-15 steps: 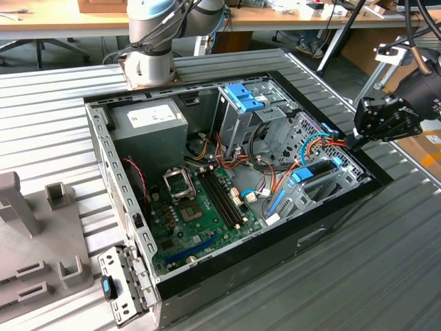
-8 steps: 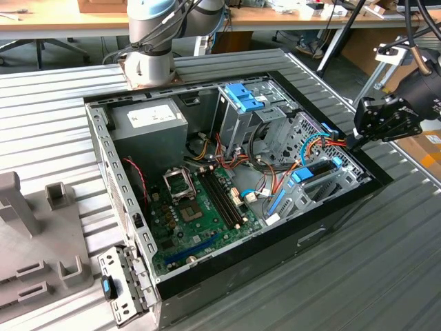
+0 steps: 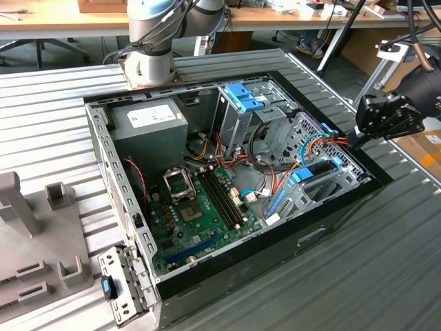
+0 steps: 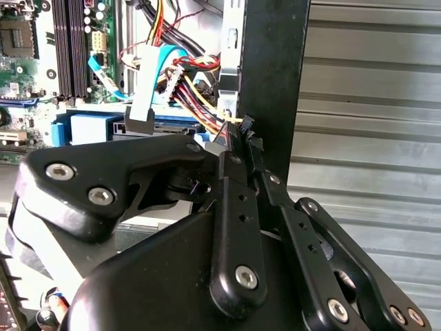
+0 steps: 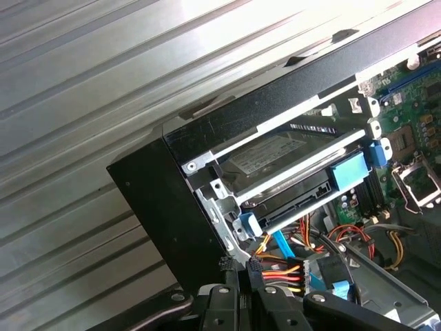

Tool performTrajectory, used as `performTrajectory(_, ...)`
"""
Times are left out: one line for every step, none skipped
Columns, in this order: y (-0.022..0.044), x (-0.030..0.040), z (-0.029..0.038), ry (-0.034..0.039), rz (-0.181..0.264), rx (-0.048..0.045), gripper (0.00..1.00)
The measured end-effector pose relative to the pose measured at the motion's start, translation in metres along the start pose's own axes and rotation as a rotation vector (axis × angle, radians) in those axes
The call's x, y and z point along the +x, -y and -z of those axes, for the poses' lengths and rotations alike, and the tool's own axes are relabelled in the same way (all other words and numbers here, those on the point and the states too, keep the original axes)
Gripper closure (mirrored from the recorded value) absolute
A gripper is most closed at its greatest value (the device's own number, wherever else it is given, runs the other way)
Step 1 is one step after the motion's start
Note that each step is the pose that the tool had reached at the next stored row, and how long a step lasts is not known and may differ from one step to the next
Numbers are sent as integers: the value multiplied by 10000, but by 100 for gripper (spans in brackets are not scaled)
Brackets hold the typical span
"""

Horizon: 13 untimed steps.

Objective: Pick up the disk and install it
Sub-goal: 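Insert the first disk wire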

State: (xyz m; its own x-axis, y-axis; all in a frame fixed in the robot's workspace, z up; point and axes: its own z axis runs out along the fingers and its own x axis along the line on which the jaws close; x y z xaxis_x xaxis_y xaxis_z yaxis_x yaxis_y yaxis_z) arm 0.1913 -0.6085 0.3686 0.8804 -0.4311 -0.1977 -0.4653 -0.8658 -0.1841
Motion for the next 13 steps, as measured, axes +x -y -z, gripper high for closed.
performTrajectory(-1,-7,7,-15,-3,8,83)
performTrajectory(-3,-13,12,-27,-15,17,83)
performTrajectory(-4,-17,14,-52,-117,43,83)
performTrajectory(-4,-18,15,-94,-322,83,83)
performTrajectory(-4,-18,15,-124,-481,114,83)
performTrajectory(-5,-18,16,-140,-563,130,83)
performTrajectory(-5,-18,15,-159,-652,146,83)
performTrajectory(-4,-18,16,-189,-782,163,83)
performTrajectory(-4,-18,16,-222,-892,168,83)
performTrajectory(-5,-18,16,-240,-951,169,83)
performTrajectory(-7,-22,16,-250,-989,175,83)
performTrajectory(-17,-42,14,-267,-996,186,83)
performTrajectory(-17,-42,13,-268,-995,186,83)
